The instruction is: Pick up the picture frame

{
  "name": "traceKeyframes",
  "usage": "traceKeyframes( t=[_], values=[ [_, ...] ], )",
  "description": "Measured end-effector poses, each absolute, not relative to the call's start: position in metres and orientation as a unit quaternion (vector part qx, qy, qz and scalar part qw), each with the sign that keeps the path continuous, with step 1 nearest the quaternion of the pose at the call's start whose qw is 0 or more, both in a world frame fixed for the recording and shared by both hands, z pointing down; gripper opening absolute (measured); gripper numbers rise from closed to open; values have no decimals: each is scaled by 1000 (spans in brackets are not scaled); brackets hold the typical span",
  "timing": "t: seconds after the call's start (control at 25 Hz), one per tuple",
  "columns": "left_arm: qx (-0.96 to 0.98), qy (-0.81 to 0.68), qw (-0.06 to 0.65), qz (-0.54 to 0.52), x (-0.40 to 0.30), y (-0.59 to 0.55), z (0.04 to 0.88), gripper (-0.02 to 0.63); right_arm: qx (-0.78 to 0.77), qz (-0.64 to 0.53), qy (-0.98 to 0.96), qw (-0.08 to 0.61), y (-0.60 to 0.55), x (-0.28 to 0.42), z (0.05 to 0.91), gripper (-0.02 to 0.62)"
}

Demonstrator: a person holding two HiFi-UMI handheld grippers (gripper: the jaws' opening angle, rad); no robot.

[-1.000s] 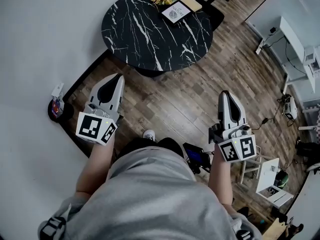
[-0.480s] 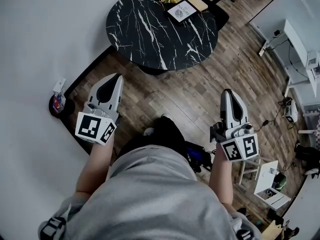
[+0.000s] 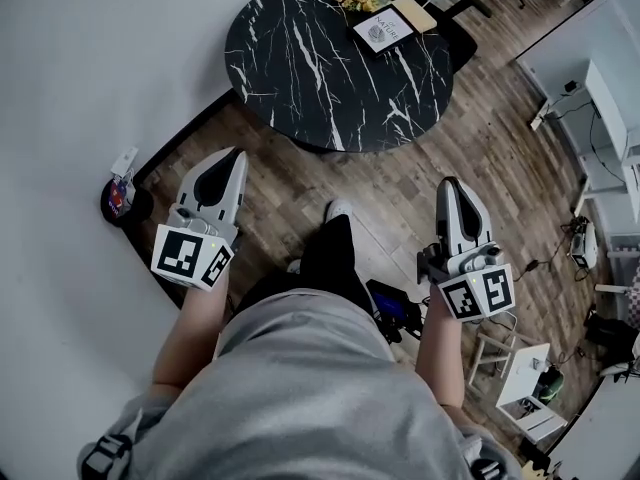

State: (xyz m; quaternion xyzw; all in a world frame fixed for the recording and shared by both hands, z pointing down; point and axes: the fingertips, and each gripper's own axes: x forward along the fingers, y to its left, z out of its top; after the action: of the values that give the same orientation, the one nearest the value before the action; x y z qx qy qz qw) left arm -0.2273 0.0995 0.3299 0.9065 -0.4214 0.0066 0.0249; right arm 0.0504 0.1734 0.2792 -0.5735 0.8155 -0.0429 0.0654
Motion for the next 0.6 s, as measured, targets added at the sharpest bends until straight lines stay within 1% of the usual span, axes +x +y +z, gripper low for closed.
traceKeyframes(
  t=[0.32, 0.6],
  values=[
    [897, -441, 29, 9, -220, 60, 331, 6, -551, -56, 830, 65, 119, 57, 283, 26],
    [895, -445, 31, 11, -198, 18, 330, 6, -539, -61, 837, 69, 69, 74, 280, 26]
  ],
)
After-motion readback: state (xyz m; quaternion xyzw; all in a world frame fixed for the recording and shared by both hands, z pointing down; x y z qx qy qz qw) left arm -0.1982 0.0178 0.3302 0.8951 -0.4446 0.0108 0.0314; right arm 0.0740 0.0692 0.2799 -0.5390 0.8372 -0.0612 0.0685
